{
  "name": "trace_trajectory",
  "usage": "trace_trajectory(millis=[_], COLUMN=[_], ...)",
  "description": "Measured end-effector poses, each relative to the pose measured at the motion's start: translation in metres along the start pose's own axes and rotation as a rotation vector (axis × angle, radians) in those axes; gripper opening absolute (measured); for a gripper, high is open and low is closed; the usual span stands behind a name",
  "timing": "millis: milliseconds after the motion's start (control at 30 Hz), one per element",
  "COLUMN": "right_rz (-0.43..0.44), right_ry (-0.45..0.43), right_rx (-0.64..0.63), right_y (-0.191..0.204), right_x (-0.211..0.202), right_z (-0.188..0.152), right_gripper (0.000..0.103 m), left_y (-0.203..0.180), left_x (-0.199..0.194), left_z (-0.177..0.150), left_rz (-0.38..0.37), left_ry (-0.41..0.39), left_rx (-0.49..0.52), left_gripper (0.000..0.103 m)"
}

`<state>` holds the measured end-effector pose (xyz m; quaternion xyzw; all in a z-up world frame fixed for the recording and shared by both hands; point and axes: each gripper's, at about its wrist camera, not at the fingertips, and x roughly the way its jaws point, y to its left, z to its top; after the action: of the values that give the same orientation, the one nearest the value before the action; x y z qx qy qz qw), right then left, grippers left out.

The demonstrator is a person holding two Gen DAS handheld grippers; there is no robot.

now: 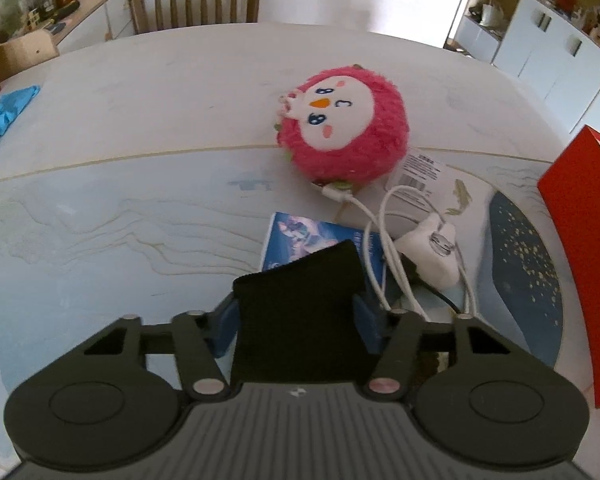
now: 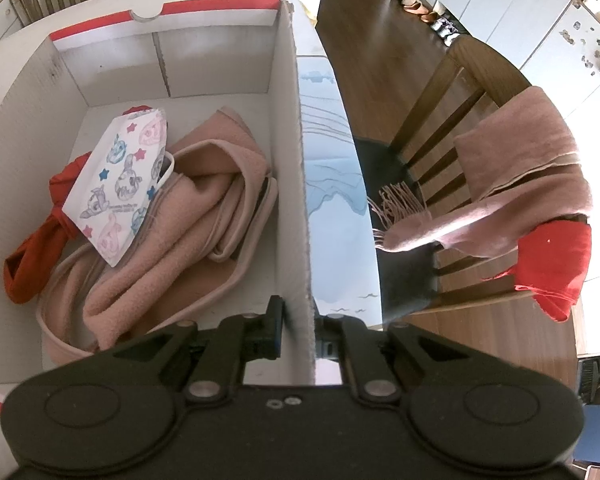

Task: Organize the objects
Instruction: 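Close the left gripper on the black glove, then lift the black glove with the left gripper and carry it into the box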

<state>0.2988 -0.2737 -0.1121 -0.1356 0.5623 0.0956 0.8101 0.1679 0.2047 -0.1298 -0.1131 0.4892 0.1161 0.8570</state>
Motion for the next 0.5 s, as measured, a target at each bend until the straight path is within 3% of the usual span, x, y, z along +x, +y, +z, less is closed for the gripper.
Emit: trace_trajectory(millis=[33,133,233,500], right_rz=[0.002,0.008,0.014,0.036], right_ry=[-0.001,-0.002,-0.006,-0.027], right_rx=[-0.001,-0.005,-0.009,-0.011], right_y=[0.000,-0.002,-0.002,-0.003], right_x=[0.000,0.000,0.000,-0.001], right_z=[0.000,-0.001,-0.001,-0.005], right_gripper=[0.008,0.008,0.008,0.005], left_y=[-0.002,-0.007,-0.010,-0.024], left_x=[-0.001,-0.004,-0.008,-0.037], left_z=[0.000,-0.001,-0.003,-0.012], left_rz=[-0.003,0.027,0.036,0.037], left_ry=[-0.003,0.000,-0.004,-0.009], left_rx=[0.006,0.021,0.023,0.026], left_gripper=[0.038,0.018,0.013,0.010])
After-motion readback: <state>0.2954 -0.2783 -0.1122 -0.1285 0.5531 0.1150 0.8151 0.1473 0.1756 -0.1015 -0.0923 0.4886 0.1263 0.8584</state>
